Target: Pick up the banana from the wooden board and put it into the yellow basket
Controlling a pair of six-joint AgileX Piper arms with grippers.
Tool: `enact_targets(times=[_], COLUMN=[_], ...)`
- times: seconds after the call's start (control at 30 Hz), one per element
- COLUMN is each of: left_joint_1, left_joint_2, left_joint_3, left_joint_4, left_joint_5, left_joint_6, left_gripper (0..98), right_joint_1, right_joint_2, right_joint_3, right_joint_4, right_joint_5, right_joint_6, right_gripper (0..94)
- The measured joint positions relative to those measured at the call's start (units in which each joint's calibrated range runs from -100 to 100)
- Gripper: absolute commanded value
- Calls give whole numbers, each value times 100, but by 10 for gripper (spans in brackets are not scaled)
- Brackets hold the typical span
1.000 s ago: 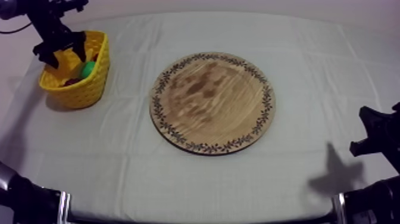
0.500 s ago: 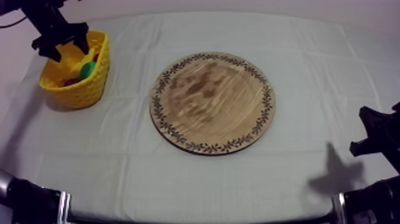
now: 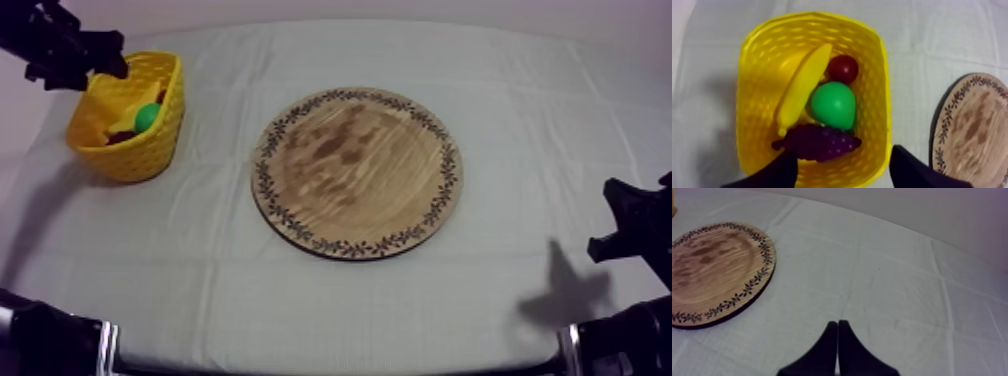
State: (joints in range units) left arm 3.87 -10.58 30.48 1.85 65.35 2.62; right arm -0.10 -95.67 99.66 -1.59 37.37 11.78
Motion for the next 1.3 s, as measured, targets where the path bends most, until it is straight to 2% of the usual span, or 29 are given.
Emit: enact_targets(times=[0.17, 0.5, 0.7, 0.9, 1.17, 1.3], left_joint_1=[-34, -53, -139, -329, -335, -375], left_joint_2=[-946, -2689, -3881, -4979, -6368, -6957], left_joint_3=[926, 2608, 3709, 4646, 5749, 6196], left_joint_4=[-23, -34, -43, -84, -365, -441], left_joint_5=[-764, -2236, -2907, -3076, -3070, -2878], left_joint_6=[-16, -262, -290, -262, 50, 139], left_gripper=[550, 390, 339, 250, 64, 16], right_joint_1=[0, 0, 0, 0, 0, 0], right_joint_2=[0, 0, 0, 0, 0, 0], right_joint_3=[0, 0, 0, 0, 0, 0], right_joint_4=[-5, -5, -5, -5, -5, -5], right_joint_5=[0, 0, 0, 0, 0, 0], right_joint_6=[0, 0, 0, 0, 0, 0], right_gripper=[3, 3, 3, 3, 3, 3])
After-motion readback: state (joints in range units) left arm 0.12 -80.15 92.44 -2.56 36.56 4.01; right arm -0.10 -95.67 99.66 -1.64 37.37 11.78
